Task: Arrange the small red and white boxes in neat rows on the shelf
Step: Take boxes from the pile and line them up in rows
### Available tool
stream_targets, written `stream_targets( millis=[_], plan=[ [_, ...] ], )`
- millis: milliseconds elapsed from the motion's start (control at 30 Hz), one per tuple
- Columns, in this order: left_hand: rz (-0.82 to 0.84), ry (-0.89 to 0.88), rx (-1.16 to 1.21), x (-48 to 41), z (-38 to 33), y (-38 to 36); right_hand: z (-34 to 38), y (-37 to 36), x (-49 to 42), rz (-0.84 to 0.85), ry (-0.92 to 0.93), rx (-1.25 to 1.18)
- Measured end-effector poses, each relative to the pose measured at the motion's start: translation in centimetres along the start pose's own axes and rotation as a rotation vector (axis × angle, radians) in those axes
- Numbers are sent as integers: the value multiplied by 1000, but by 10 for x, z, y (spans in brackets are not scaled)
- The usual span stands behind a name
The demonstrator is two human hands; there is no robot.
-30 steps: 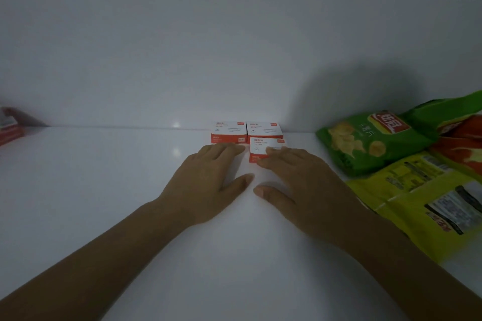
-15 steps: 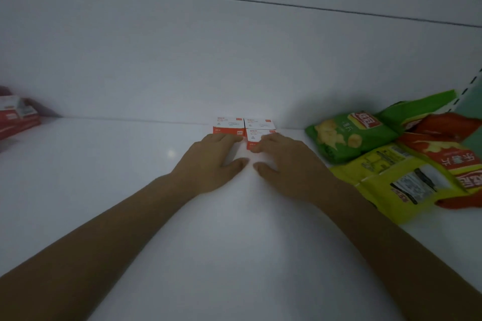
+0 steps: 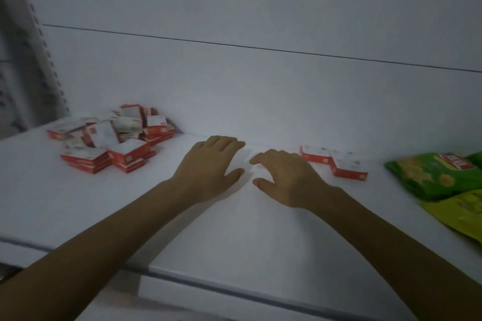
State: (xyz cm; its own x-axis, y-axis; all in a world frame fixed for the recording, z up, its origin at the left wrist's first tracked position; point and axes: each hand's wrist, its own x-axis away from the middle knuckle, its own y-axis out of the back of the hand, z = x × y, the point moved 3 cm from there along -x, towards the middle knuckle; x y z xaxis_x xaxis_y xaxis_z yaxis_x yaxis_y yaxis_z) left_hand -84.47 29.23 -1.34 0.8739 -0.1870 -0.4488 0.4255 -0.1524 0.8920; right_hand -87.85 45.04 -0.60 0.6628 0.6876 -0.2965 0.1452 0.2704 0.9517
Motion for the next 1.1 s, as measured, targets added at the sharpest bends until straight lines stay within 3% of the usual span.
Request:
stream_targets(
  millis=[67,300,467,567,667,767,867,1000,1100],
  plan=[
    [2,66,-21,26,34,14,34,-13,-22,83,43,1],
    [-6,221,-33,119,128,56,148,-40,-86,50,171,-56],
    [-40,313,117,145,161,61,189,-68,-119,11,38,-137],
    [-60,261,135,146,160,54,191,-74,-121,52,-7,-67],
    [-112,208,107,147,160,51,191,-65,-115,-51,-4,139],
    [-111,171,105,146,158,49,195,-63,-97,-285,66,171],
    [-102,125,131,144,155,50,188,-61,-79,-306,-122,-41],
    [-96,94,164,145,153,51,174,-65,-67,-335,-478,-804],
    [-110,86,199,145,152,51,174,-64,-65,-293,-530,-1090]
  ],
)
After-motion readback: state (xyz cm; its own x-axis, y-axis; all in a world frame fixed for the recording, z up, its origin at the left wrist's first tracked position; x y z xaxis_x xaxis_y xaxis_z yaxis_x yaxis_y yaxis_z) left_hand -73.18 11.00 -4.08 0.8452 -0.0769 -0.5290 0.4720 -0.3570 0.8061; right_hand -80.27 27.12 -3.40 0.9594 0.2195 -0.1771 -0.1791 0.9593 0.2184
